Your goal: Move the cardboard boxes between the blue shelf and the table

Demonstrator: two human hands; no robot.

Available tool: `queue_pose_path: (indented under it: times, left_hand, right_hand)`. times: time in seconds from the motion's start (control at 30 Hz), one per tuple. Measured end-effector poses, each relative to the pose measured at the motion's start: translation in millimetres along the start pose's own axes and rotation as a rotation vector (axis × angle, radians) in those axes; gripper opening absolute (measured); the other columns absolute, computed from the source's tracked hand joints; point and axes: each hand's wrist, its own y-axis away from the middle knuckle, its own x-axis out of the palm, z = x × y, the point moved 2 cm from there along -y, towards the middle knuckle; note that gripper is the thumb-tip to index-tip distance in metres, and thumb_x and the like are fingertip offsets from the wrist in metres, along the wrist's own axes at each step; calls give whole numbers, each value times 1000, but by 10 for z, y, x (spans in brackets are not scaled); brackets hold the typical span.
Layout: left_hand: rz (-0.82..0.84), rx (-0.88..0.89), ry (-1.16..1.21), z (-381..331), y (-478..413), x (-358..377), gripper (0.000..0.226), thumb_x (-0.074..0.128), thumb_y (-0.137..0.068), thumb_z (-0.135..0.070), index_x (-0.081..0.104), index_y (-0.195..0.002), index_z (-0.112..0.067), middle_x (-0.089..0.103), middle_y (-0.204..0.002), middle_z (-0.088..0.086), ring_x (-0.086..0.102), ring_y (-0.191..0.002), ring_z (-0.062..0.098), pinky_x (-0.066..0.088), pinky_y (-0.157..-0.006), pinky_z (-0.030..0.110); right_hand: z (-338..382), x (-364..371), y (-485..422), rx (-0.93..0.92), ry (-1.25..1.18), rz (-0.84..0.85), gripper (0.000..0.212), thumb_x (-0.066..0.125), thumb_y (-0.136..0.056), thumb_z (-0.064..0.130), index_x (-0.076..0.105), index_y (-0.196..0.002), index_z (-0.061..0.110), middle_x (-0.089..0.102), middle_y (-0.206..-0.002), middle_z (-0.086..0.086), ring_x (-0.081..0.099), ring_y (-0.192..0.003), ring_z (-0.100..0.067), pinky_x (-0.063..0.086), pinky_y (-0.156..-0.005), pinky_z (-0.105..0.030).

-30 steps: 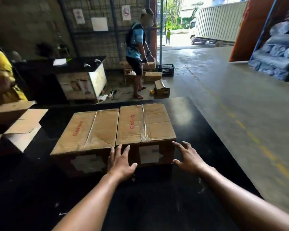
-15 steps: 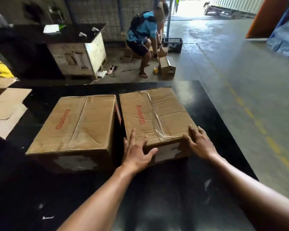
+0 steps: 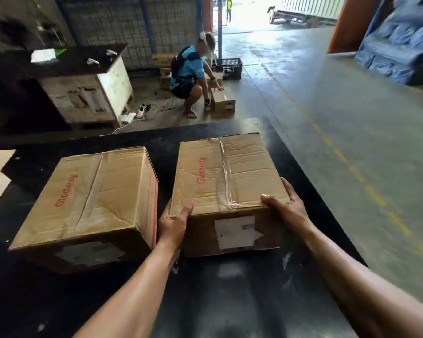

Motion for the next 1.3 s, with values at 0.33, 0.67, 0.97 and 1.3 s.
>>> queue_pose_path:
  times: [0.33, 0.67, 0.97, 1.3]
  left_hand:
    - [263, 374, -69, -916, 1264, 172, 53, 70, -94, -31, 44, -139, -42, 62, -110, -16, 58, -97, -3, 45, -81, 15]
    - [729, 523, -204, -1183, 2900, 1258, 101, 67, -58, -80, 37, -150, -50, 51, -142, 1, 56, -126, 24, 50, -103, 37]
    - [1466, 507, -182, -915, 4735, 2291, 95, 75, -55, -80, 34, -139, -66, 52, -139, 0, 58, -123, 24, 49, -108, 46]
    - [2174, 551, -106, -414, 6886, 1227, 91, 81, -75, -54, 43, -154, -29, 59, -139, 2, 58, -124, 17, 45, -110, 39]
  right_hand:
    - [663, -1133, 1351, -179, -120, -209, 75, 83, -62, 65, 47, -128, 63, 58, -132, 2, 60, -115, -23, 55, -92, -34]
    - [498, -2711, 3702, -175, -274, -630, 92, 82, -68, 50, 41, -149, 37, 61, -135, -1, 65, -115, -23, 55, -98, -43]
    - [235, -2928, 6305, -44, -271, -1413, 89, 86, -69, 38, 46, -149, 35, 68, -126, -1, 68, -108, -15, 52, -87, -29]
    - [545, -1032, 8760, 138, -108, -2119, 73, 80, -82, 23, 47, -147, 29, 66, -129, 3, 62, -116, -12, 45, -104, -29]
